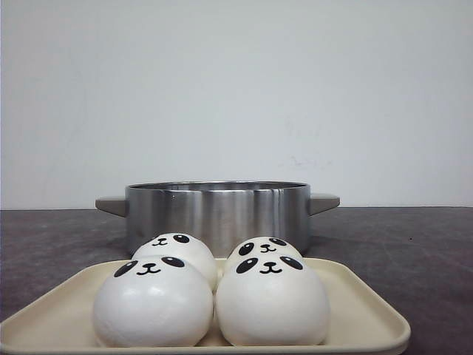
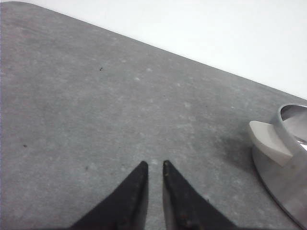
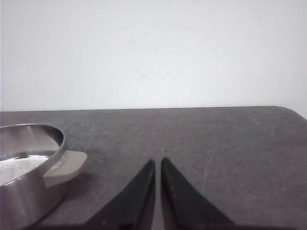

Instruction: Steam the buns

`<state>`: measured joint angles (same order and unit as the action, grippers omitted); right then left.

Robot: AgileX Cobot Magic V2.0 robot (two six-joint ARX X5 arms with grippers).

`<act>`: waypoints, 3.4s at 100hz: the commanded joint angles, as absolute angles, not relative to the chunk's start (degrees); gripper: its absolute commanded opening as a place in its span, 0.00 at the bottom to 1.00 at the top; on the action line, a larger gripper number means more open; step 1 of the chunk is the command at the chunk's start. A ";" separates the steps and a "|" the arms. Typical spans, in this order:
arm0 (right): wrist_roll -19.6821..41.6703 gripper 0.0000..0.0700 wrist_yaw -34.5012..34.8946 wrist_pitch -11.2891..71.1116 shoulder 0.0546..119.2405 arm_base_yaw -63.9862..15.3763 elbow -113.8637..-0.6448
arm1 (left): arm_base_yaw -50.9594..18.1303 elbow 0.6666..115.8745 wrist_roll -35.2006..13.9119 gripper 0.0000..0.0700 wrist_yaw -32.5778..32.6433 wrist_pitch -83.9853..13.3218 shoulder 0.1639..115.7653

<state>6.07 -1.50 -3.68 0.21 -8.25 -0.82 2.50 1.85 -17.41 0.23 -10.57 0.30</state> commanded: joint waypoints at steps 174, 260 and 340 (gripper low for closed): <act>8.69 0.01 1.93 25.71 17.78 -8.45 -42.59 | 1.45 27.14 -19.22 0.02 -16.49 -7.22 19.38; 19.59 0.98 21.67 34.87 38.76 -15.11 -54.85 | -9.39 52.10 -11.40 0.90 -21.65 -26.85 36.80; 33.54 0.80 1.65 32.69 83.48 -49.43 -54.85 | -18.35 52.10 -11.40 0.90 -20.71 -29.15 36.95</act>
<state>32.47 1.85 34.24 80.73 -48.82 -54.24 -17.80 51.18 -11.97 -20.95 -29.74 36.73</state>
